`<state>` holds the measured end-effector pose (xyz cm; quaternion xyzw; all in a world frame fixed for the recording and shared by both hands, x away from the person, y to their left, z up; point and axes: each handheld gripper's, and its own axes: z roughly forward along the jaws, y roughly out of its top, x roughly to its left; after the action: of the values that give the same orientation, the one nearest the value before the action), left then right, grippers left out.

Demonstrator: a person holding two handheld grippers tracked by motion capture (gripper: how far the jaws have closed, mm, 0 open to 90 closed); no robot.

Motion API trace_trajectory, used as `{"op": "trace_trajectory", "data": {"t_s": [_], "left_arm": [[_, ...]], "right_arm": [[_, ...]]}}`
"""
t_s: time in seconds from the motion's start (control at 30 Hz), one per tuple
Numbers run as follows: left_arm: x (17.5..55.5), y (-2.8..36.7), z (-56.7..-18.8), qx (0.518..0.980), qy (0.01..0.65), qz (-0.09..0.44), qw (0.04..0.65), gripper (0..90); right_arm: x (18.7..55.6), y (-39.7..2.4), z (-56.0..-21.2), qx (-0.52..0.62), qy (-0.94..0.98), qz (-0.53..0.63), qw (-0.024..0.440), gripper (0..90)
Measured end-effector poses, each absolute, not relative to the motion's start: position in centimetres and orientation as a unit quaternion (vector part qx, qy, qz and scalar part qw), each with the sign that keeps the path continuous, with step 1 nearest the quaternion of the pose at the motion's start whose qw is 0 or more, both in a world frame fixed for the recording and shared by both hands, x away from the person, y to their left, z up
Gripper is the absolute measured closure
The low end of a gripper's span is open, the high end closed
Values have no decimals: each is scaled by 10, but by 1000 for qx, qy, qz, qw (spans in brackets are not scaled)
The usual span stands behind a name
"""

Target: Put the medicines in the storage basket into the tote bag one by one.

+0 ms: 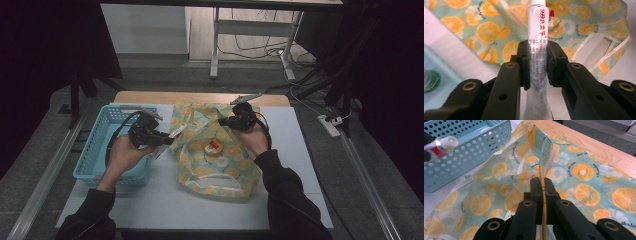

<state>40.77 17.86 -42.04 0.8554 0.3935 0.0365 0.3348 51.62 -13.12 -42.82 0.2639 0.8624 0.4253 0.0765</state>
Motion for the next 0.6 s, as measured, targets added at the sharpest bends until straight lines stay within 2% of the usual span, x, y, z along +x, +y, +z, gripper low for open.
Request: {"op": "trace_trajectory", "data": {"t_s": [0.6], "left_arm": [[424, 125, -427, 873, 356, 18, 332, 750]], "right_arm": [[517, -133, -428, 265, 860, 429, 76, 900]]}}
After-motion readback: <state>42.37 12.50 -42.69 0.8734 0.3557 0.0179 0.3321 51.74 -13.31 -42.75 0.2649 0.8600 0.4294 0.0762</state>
